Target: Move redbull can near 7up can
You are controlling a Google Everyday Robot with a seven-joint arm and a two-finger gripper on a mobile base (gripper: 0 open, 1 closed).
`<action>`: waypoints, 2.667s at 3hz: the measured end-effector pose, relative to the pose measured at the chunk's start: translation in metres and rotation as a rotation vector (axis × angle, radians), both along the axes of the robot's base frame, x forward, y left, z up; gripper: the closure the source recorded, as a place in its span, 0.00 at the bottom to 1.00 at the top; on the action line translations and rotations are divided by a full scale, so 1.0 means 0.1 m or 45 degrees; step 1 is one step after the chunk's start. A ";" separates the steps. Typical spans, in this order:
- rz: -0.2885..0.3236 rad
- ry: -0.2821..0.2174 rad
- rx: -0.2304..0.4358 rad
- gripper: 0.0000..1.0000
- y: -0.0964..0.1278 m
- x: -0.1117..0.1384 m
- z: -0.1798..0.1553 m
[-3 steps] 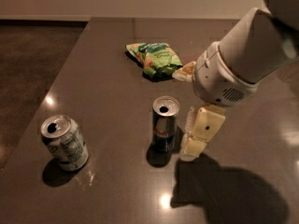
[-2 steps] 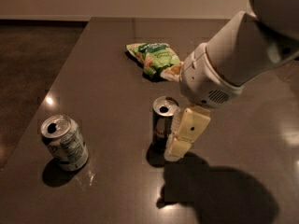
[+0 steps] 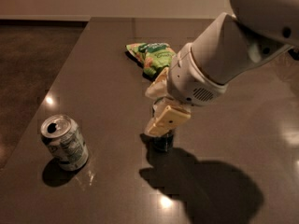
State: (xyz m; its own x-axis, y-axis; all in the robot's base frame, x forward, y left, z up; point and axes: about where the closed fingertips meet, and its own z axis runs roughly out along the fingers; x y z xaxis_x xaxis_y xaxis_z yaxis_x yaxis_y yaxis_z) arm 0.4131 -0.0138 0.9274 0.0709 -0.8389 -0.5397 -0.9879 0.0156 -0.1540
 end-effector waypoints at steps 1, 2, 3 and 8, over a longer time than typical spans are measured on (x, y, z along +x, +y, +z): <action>0.002 0.004 0.012 0.65 0.01 0.04 0.06; 0.057 -0.008 0.053 0.88 0.14 -0.02 0.26; 0.141 -0.025 0.113 1.00 0.37 -0.17 0.48; 0.310 -0.106 0.029 1.00 1.18 -0.35 0.14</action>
Offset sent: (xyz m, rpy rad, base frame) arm -0.0093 0.0319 0.0502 0.0976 -0.0057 0.1048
